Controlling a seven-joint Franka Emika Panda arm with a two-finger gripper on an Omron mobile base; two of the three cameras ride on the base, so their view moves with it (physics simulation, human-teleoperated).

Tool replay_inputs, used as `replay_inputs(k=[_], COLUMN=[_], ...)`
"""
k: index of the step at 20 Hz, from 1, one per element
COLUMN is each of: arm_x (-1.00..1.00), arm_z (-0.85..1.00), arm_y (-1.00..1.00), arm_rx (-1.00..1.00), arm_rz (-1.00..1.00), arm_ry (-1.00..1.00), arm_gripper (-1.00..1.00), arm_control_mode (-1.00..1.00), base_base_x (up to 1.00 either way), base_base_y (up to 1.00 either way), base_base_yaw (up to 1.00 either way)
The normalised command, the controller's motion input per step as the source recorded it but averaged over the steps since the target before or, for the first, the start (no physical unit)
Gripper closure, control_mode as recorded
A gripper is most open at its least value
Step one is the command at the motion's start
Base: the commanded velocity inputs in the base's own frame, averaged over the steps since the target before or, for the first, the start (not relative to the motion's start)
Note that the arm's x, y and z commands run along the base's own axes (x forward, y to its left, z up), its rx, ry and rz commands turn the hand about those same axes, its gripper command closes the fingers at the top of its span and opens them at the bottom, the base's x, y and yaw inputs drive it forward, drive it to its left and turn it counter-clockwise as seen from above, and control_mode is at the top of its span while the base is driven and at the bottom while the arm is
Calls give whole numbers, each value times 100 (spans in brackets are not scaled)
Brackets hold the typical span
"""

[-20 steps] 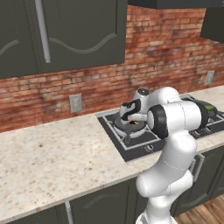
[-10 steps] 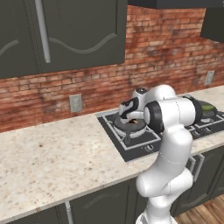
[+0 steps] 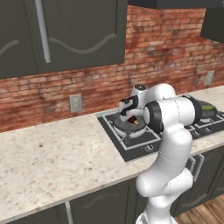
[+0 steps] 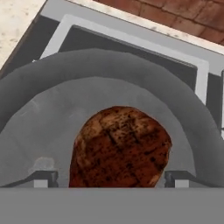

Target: Place both pans onto different burners. Then place the cucumber and the steak on different pans.

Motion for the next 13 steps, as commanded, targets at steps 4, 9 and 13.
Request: replay_inputs(k=[4,9,13], arm_x=[-11,-47,-55], arm_z=[56,75,97], arm_y=[-1,-20,-43], arm_rx=[4,8,9], arm_rz=[6,6,3], arm_ry=[0,0,5], arm_gripper=[-100,-100,-100], arm_control_mode=[-100,-100,-100], base_base_x=[0,0,0], base_base_y=[0,0,0], base_base_yaw=[0,0,0])
